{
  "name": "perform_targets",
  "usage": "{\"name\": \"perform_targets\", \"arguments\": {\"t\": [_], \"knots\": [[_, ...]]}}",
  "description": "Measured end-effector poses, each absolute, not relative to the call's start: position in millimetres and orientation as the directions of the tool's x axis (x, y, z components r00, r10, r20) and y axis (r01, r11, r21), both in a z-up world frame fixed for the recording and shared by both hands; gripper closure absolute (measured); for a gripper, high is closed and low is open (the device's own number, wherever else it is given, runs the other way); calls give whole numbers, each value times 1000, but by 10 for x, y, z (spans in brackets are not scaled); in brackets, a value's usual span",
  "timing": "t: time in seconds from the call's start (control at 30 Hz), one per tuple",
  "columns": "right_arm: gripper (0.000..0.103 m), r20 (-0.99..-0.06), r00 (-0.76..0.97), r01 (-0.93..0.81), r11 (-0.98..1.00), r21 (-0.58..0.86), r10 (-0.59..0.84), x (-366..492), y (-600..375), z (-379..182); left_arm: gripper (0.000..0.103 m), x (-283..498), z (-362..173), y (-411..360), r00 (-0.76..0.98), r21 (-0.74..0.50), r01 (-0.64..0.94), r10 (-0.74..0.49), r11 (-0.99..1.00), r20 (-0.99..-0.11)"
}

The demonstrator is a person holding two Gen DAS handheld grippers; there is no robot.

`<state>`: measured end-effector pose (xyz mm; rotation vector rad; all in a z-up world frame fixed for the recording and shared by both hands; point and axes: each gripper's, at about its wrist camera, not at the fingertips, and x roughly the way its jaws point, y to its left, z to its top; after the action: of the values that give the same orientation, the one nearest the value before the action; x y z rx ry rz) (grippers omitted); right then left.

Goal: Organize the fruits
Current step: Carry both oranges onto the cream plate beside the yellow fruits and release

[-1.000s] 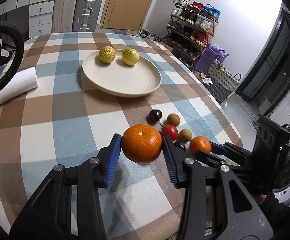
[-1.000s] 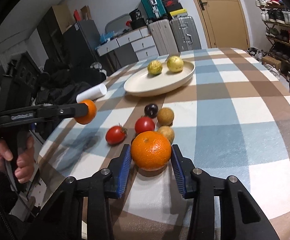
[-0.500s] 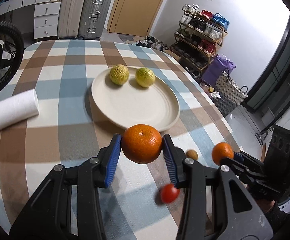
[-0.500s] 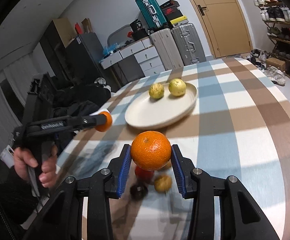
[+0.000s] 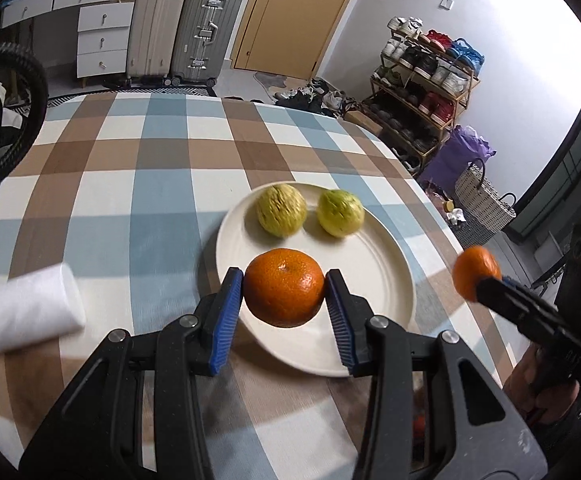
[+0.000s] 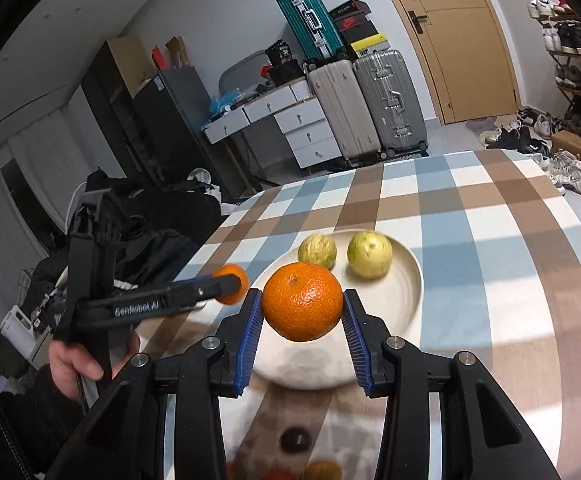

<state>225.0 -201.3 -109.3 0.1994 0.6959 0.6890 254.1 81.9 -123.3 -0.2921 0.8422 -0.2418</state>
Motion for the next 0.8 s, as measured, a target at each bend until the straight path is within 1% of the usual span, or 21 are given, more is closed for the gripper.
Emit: {"name": "perform_targets", "arguments": {"t": [0.2,0.37,0.53,0.8], "knots": [[62,-581,514,-497,771,398,631,2755,-1712,-1246,64,2942,-1405,874,624,-360,94,-337,928,-705],[62,-635,462,-494,775,394,618,3024,-1499,-1436,64,3093,-1514,847,608,-353,114,-346,929,-714],[62,-675,434,-486,786,383,597,3148,-1398,-1585,64,3171,-1582,804,599,-342,123,-344,932,-723],[62,-707,426,-472,805,358,564,3236,-1288,-1705,64,3226,-1627,782,589,-340,119,-342,933,-732]]}}
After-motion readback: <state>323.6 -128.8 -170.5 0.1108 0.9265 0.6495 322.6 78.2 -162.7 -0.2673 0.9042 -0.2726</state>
